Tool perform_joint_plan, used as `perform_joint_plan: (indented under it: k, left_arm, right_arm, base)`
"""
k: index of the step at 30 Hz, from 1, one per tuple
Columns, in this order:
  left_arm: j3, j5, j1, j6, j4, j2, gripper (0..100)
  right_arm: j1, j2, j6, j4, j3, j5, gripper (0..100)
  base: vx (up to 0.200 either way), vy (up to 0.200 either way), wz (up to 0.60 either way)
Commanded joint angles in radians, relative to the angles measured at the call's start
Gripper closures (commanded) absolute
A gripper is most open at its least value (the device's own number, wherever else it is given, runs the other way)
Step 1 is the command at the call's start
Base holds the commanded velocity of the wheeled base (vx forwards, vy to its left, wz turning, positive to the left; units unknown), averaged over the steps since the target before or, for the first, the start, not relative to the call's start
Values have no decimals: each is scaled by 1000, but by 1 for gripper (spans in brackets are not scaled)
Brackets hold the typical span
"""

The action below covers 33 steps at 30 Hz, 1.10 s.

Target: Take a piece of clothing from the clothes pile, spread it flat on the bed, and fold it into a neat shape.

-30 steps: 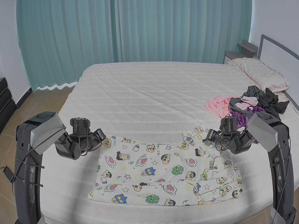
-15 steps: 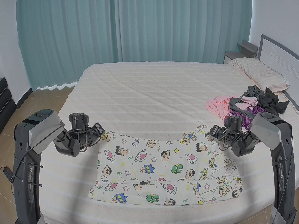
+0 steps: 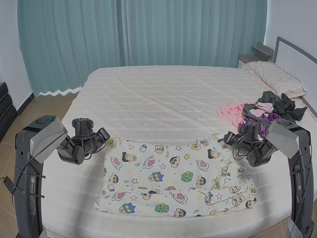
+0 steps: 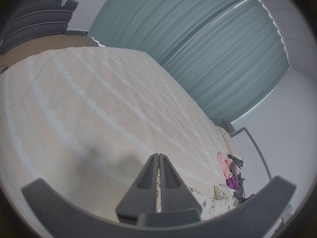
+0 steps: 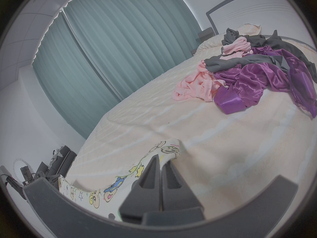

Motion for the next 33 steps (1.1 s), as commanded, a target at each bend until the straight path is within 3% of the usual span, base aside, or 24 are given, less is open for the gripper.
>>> perform_joint_plan:
  k: [1, 10, 18, 27, 33]
  left_arm:
    - [-6, -3, -1, 2, 1, 4, 100]
    - [32, -3, -2, 25, 17, -30, 100]
    - [154, -3, 9, 54, 6, -111, 100]
    - [327, -9, 16, 60, -32, -237, 100]
    - [483, -11, 15, 161, -117, -249, 100]
  right_arm:
    - [2, -34, -10, -11, 56, 7, 100]
    - [8, -149, -29, -45, 194, 64, 100]
    - [8, -239, -32, -48, 274, 88, 100]
    - [13, -361, -35, -135, 490, 142, 100]
    - [8, -384, -82, -203, 615, 162, 100]
  base:
    - [0, 0, 0]
    - [0, 0, 0]
    - [0, 0, 0]
    - [0, 0, 0]
    - [0, 0, 0]
